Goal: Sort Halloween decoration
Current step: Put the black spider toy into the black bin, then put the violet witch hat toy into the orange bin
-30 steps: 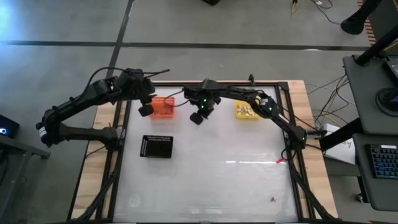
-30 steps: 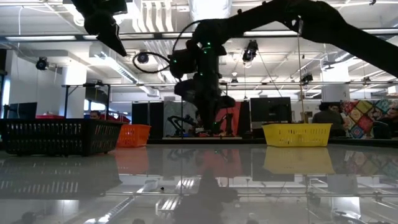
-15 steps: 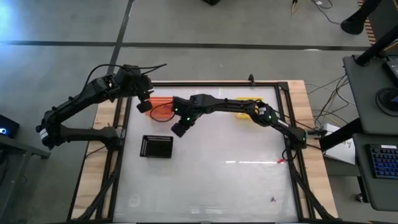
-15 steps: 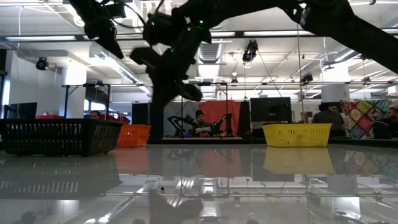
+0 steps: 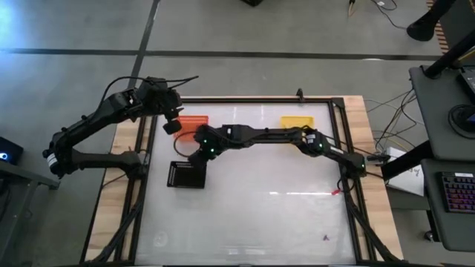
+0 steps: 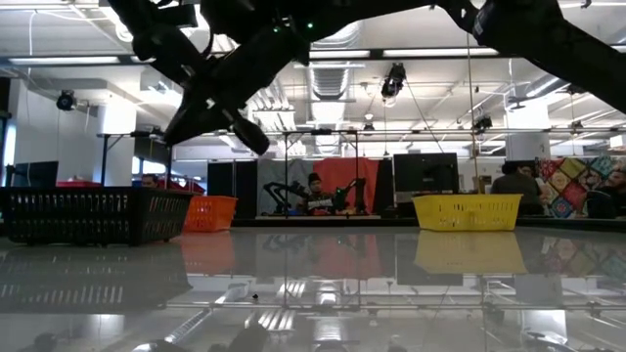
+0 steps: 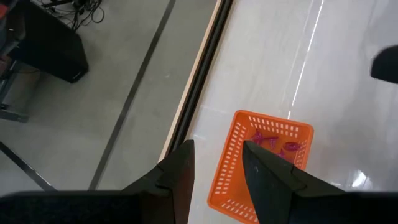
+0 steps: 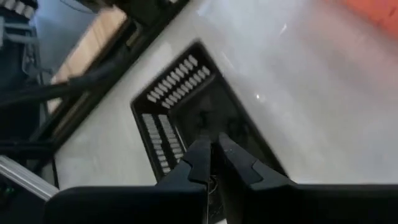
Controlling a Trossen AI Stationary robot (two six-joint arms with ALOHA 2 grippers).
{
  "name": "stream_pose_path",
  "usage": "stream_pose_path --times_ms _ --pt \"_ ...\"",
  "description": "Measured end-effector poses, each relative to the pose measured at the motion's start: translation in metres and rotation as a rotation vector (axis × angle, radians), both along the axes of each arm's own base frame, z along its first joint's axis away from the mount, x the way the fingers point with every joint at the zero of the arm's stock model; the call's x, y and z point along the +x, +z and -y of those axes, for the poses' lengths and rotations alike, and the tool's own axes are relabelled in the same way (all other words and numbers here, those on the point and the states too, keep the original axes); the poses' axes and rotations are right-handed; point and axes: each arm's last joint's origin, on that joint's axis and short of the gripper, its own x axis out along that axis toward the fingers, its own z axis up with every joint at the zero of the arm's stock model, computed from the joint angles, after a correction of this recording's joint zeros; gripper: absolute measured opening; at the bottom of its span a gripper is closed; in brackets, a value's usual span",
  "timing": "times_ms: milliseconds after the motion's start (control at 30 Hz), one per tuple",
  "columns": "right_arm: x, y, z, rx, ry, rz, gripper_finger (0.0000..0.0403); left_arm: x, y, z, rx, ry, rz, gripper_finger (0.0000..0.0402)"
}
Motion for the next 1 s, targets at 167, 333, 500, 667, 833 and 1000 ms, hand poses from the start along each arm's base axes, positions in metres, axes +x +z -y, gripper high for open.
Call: stream_pose_path --times_ms 167,333,500,667,833,1000 --pt "0.002 -0.010 -0.012 0.015 0.034 -0.027 0.0009 -0.001 0.001 0.001 0.003 0.000 0.004 0.0118" --pt "0.001 -0.021 -0.016 0.014 0.044 -0.050 0.0009 -0.002 0.002 0.001 0.005 0.000 0.009 0.0118" --pt "0.003 -0.022 -0.019 0.005 0.056 -0.036 0.0011 -0.002 0.002 0.001 0.007 -0.001 0.010 0.0118" --pt "0.003 -0.023 -0.020 0.005 0.059 -0.036 0.0035 -0.002 0.002 0.001 0.006 -0.001 0.010 0.0118" --pt "0.006 -0.020 -0.020 -0.010 0.069 0.008 0.0070 -0.002 0.002 0.002 0.000 0.007 0.017 0.0118" --pt "0.005 -0.021 -0.020 -0.009 0.069 -0.004 0.0098 -0.002 0.002 0.002 -0.002 0.010 0.020 0.0118"
